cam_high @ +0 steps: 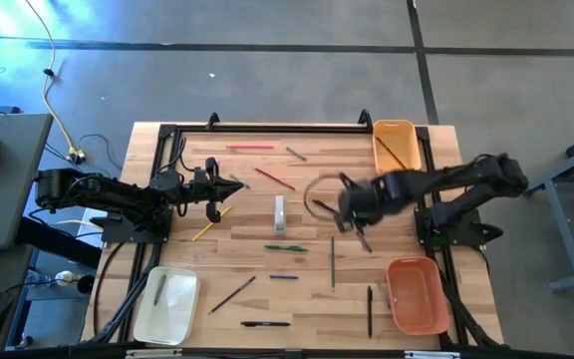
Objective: Sort crayons/erasers/pens/pencils in bins
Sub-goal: Put the black pen into the orange bin
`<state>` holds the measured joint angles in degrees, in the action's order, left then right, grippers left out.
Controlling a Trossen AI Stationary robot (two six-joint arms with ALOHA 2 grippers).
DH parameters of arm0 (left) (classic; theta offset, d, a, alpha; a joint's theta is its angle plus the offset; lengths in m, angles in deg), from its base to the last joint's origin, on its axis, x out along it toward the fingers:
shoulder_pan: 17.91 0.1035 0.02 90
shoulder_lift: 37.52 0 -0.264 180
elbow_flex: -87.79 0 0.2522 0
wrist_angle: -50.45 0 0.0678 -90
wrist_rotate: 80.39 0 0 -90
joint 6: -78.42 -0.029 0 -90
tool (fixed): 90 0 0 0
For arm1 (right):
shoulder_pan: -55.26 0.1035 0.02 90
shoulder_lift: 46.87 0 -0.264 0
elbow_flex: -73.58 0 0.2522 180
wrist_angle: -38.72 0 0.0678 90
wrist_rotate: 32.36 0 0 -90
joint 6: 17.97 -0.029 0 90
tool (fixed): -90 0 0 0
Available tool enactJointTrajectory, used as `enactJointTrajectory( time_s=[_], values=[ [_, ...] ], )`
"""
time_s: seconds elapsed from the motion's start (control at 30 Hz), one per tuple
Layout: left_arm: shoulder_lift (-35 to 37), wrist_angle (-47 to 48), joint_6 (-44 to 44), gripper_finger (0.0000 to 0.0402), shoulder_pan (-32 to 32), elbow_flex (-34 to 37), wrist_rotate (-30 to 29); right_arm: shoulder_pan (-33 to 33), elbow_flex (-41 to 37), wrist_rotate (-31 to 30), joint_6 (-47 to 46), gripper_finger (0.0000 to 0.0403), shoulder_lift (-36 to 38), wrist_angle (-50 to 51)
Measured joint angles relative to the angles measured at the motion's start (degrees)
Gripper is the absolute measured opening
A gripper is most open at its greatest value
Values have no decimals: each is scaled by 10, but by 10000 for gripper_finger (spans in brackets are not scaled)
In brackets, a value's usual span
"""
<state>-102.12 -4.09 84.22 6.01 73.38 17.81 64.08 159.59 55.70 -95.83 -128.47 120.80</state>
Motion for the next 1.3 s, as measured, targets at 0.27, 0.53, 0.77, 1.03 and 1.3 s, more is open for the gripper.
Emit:
enactJointTrajectory(
  time_s=[0.27, 0.53, 0.77, 1.03, 1.3],
  values=[
    [0, 5, 0, 0, 0, 0, 0, 162, 0, 80, -227, 24, 0, 13],
    [0, 12, 0, 0, 0, 0, 0, 315, 0, 161, -431, 24, 0, 1],
    [0, 12, 0, 0, 0, 0, 0, 393, 0, 187, -540, 24, -13, -13],
    [0, 12, 0, 0, 0, 0, 0, 412, 0, 195, -531, 24, -63, 33],
    [0, 12, 0, 0, 0, 0, 0, 438, 0, 195, -520, 24, -98, 67]
  ],
)
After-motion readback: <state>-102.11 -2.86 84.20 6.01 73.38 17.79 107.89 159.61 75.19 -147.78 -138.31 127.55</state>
